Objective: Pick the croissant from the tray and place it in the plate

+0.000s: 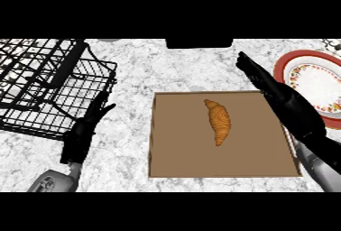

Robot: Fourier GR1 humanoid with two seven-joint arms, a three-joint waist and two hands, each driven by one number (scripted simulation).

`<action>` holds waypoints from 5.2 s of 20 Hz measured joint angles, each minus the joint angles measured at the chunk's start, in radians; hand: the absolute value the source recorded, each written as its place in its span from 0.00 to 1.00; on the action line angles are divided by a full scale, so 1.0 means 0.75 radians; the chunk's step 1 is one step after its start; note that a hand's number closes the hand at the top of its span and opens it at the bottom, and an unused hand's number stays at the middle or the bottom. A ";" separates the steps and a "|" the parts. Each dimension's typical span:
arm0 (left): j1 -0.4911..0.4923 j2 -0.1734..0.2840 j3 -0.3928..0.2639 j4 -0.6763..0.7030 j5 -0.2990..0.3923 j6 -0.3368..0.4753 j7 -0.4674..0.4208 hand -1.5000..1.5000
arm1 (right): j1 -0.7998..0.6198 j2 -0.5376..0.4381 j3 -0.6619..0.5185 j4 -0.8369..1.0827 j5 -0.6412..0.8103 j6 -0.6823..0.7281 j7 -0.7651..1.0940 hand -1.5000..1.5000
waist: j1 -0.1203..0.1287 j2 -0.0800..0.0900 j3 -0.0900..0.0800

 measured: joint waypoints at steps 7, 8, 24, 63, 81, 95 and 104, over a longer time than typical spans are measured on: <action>0.048 -0.055 -0.032 -0.111 0.085 -0.035 0.109 0.50 | -0.162 -0.131 -0.162 0.162 0.034 -0.023 0.157 1.00 | 0.028 0.013 -0.037; 0.066 -0.062 -0.029 -0.097 0.104 -0.038 0.127 0.50 | -0.169 -0.176 -0.180 0.200 0.099 -0.068 0.187 1.00 | 0.026 0.018 -0.042; 0.142 -0.123 0.036 -0.035 0.198 -0.128 0.231 0.50 | -0.156 -0.162 -0.245 0.399 0.365 -0.165 0.219 0.00 | 0.008 0.006 -0.044; 0.180 -0.204 0.131 -0.058 0.107 -0.220 0.267 0.50 | -0.141 0.259 0.223 0.224 1.131 0.310 1.135 0.00 | 0.010 0.007 -0.043; 0.197 -0.250 0.179 -0.076 0.042 -0.252 0.301 0.50 | -0.184 0.383 0.160 0.569 1.397 0.367 0.927 1.00 | 0.013 0.005 -0.047; 0.190 -0.273 0.192 -0.082 0.008 -0.277 0.290 0.50 | -0.295 0.438 -0.125 0.756 1.556 0.177 1.138 1.00 | 0.030 0.024 -0.044; 0.131 -0.292 0.149 -0.091 -0.012 -0.289 0.296 0.50 | -0.562 0.361 -0.462 0.920 1.803 -0.255 1.710 1.00 | 0.123 0.070 -0.047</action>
